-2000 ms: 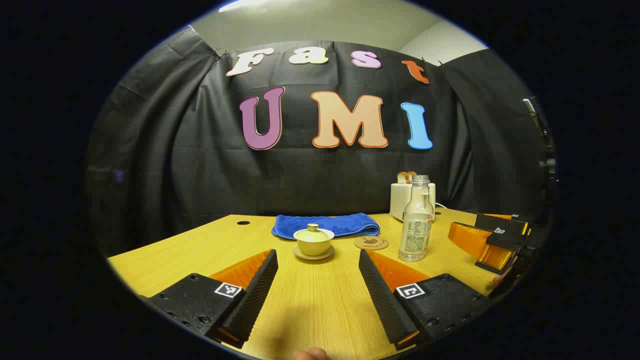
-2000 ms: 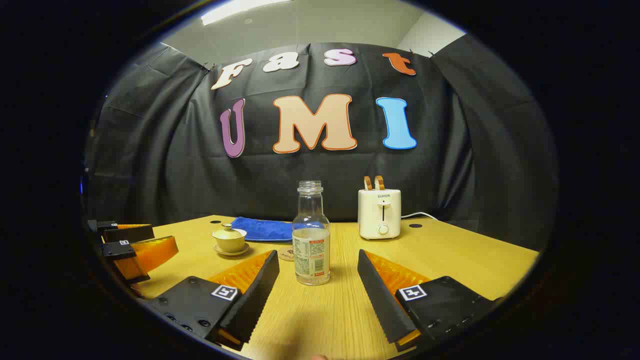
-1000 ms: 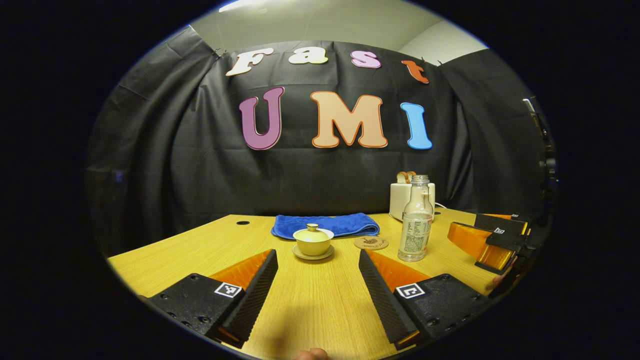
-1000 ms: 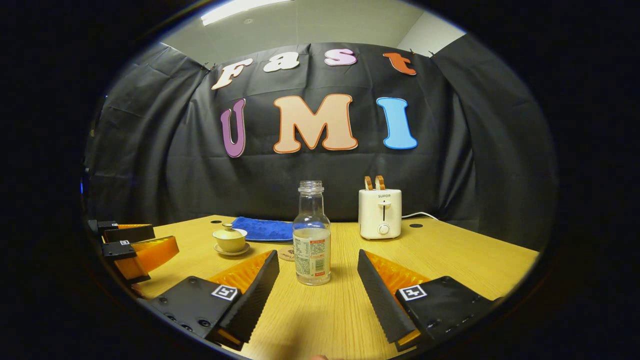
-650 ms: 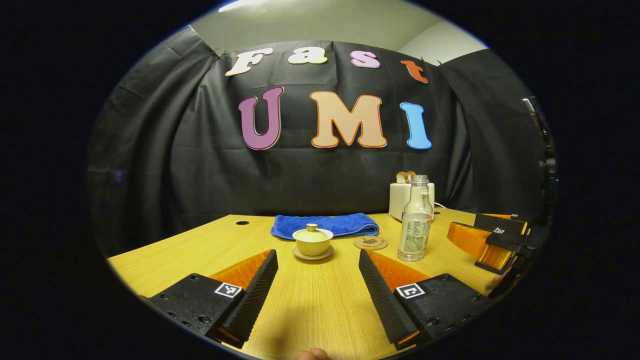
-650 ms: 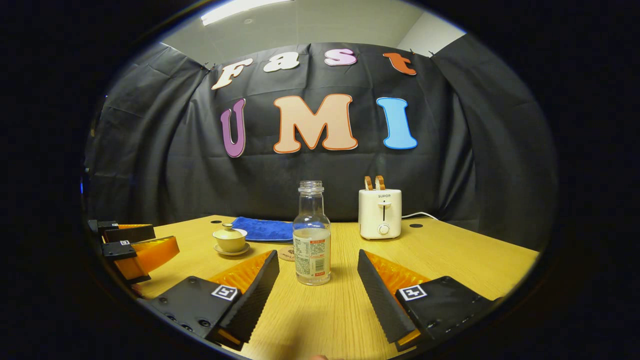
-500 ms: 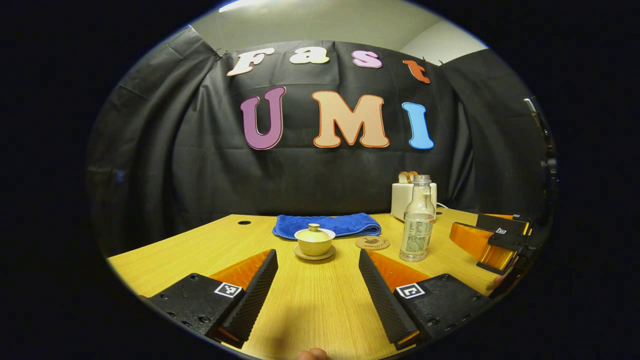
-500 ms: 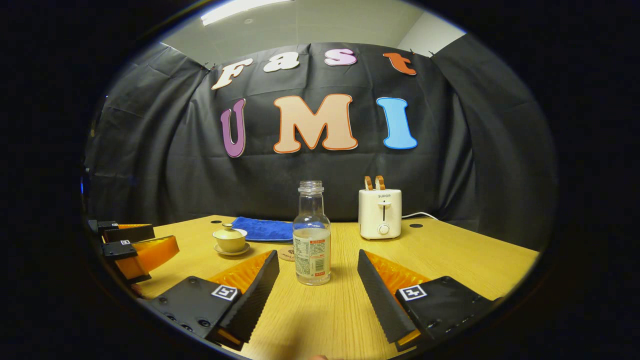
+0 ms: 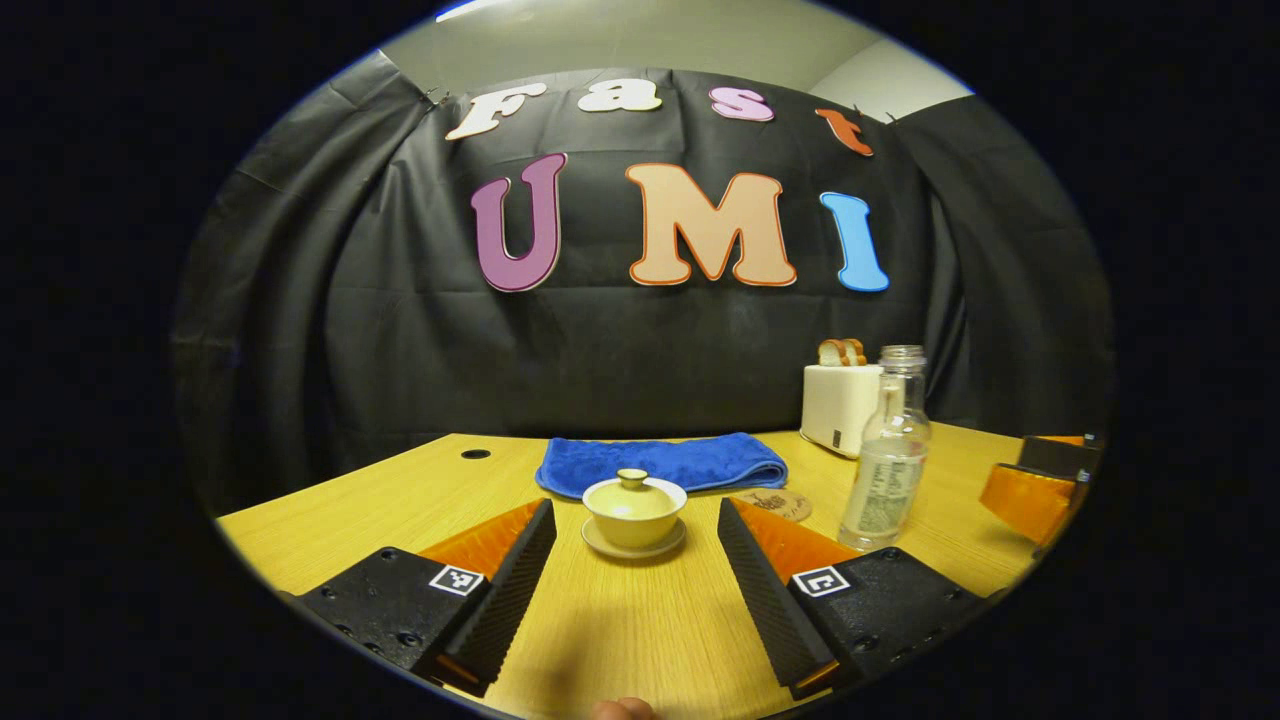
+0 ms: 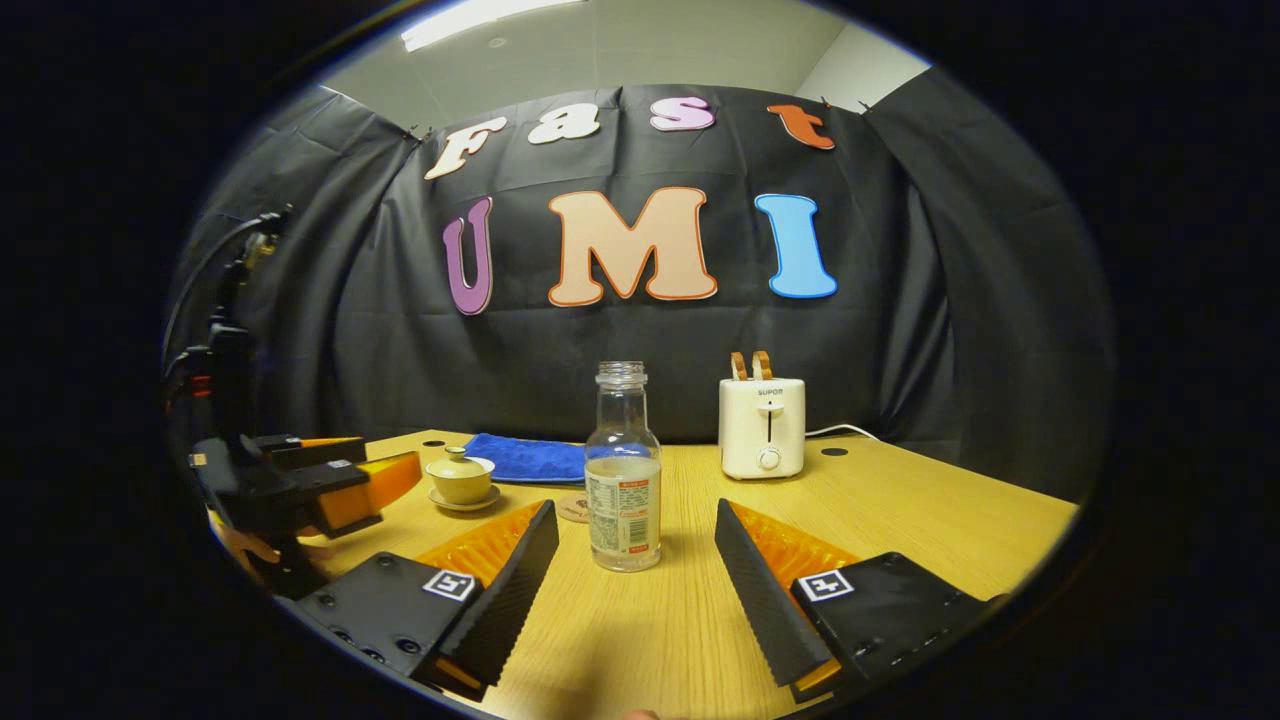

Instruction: Open the teacup lid with one hand, grasp the water bottle and pour water into the teacup with the other hand; after pouring, place the water bottle on the coaster and then close the teacup lid.

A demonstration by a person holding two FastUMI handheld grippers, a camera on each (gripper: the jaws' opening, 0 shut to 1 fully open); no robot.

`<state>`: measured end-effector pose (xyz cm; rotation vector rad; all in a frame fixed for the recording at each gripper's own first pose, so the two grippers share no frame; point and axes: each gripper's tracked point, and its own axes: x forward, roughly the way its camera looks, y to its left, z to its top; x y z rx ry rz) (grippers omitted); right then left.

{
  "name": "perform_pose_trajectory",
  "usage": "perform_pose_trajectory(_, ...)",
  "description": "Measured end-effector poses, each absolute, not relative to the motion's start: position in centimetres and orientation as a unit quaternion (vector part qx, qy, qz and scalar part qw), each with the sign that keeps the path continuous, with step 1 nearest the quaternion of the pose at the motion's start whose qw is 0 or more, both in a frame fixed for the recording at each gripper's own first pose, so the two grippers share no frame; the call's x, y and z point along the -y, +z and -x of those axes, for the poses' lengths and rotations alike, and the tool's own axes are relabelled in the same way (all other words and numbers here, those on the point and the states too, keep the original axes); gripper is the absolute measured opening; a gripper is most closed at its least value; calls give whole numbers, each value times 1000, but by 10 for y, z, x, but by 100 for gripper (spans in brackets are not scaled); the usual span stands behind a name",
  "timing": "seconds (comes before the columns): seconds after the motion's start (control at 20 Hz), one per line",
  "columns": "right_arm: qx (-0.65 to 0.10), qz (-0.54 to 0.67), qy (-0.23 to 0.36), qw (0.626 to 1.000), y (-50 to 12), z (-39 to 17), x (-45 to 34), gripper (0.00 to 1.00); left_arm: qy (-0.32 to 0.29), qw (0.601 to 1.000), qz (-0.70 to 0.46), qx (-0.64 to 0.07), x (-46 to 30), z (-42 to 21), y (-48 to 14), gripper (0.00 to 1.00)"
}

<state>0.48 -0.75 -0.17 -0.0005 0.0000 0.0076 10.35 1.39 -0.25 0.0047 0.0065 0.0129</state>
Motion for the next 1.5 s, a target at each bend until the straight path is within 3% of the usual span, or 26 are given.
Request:
perform_pose_trajectory(0.45,0,1,-18,1000,0,-12,31,98,2,999,-26,-22,-16,-187,-10,95)
perform_pose_trajectory(1.1,0,1,-14,1000,-1,-12,30,99,21,996,-40,-77,-24,-213,-24,94)
perform_pose_trajectory(1.25,0,1,-14,1000,-1,-12,30,100,20,996,-40,-76,-24,-213,-24,83)
perform_pose_trajectory(1.45,0,1,-14,1000,0,-12,30,98,12,995,-48,-86,-19,-215,-28,53)
perform_pose_trajectory(1.5,0,1,-14,1000,-1,-12,30,99,11,995,-48,-87,-19,-215,-27,51)
